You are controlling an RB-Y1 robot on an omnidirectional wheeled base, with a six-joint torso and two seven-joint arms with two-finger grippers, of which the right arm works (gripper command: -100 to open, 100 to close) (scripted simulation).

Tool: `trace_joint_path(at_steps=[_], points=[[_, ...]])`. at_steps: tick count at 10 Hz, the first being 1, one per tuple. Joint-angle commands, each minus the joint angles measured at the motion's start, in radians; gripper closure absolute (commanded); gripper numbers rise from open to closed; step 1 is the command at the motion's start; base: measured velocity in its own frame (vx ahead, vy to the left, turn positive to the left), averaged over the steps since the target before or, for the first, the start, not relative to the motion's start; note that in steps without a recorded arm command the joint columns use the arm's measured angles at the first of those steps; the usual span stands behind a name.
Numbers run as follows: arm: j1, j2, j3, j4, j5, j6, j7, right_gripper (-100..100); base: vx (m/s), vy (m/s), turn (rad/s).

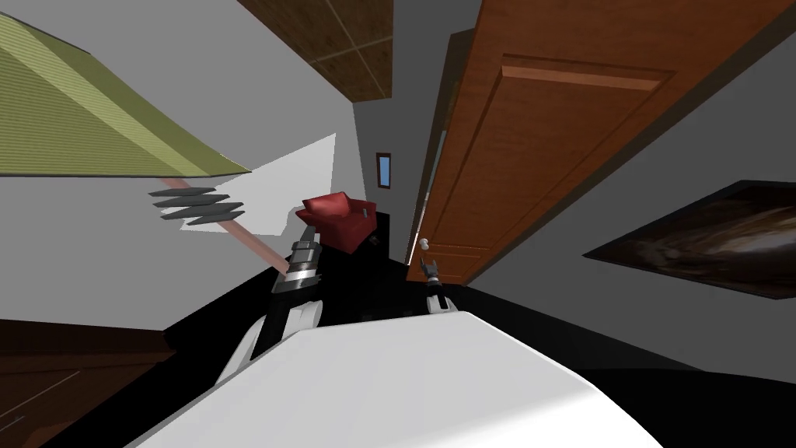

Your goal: Pull the door open

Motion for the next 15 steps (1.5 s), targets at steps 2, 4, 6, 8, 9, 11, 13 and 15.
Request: trace_joint_path(at_steps=[2, 4, 6, 8, 9, 11, 13, 15], points=[[0.004, 0.006, -0.014, -0.004, 0.024, 0.004, 0.051, -100, -0.020, -0.027, 0.000], [0.007, 0.012, -0.027, -0.009, 0.045, 0.007, 0.091, -100, -0.016, -0.034, -0.001], [0.014, -0.024, -0.037, 0.007, 0.030, -0.007, 0.059, -100, 0.024, 0.022, 0.094], [0.023, -0.055, -0.050, 0.021, 0.019, -0.021, 0.035, -100, 0.159, 0.112, 0.123], [0.027, -0.072, -0.057, 0.029, 0.013, -0.029, 0.022, -100, 0.234, 0.114, 0.133], [0.037, -0.105, -0.072, 0.044, 0.001, -0.044, -0.003, -100, 0.221, 0.025, 0.113], [0.044, -0.132, -0.083, 0.056, -0.008, -0.056, -0.024, -100, 0.167, -0.019, 0.095], [0.054, -0.132, -0.083, 0.047, -0.009, -0.053, -0.025, -100, 0.128, -0.011, 0.053]])
